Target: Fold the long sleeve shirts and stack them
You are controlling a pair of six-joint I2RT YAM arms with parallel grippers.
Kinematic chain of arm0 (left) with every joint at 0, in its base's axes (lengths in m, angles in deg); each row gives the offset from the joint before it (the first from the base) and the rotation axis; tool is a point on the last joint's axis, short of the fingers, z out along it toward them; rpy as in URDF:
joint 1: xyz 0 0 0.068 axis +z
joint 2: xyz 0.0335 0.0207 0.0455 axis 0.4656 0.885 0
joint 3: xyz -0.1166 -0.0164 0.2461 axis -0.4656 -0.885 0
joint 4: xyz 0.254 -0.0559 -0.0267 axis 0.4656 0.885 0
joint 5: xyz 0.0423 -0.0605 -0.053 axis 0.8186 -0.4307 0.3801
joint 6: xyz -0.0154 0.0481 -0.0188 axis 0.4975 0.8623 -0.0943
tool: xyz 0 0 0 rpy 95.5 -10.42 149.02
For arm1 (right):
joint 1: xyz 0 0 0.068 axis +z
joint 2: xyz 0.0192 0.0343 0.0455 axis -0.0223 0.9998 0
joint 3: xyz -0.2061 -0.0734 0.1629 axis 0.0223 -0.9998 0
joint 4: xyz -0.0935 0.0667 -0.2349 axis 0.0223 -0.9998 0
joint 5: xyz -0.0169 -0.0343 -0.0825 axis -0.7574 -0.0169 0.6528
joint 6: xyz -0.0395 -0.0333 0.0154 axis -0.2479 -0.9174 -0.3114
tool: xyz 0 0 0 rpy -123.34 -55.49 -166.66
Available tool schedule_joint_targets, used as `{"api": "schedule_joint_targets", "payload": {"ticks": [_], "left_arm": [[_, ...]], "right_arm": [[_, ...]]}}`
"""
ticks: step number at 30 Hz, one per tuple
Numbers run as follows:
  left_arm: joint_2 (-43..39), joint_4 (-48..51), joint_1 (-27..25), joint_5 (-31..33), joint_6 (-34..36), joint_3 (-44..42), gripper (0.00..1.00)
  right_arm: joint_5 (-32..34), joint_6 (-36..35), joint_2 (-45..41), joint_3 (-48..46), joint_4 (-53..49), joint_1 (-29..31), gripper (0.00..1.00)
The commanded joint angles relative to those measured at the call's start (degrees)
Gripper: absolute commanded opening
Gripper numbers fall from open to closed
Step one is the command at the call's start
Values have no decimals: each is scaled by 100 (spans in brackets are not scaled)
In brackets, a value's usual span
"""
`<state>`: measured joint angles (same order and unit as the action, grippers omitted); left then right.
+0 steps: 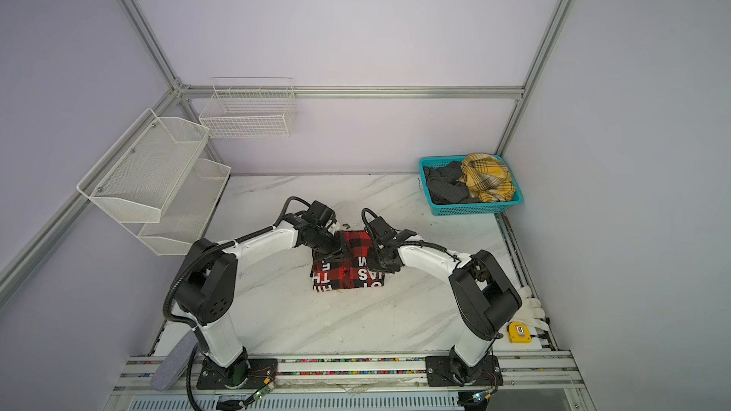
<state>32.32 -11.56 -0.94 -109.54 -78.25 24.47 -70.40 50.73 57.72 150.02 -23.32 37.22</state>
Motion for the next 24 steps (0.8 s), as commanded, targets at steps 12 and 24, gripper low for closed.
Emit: {"api": "schedule_joint_targets", "payload": {"ticks": [12, 24], "left_arm": [[-580, -178, 733, -48, 87, -943, 13], [18, -487, 768, -1, 154, -1019, 6]], "right_arm": [[58, -192, 418, 667, -18, -305, 18], [-174, -150, 657, 10, 427, -333, 15]]}}
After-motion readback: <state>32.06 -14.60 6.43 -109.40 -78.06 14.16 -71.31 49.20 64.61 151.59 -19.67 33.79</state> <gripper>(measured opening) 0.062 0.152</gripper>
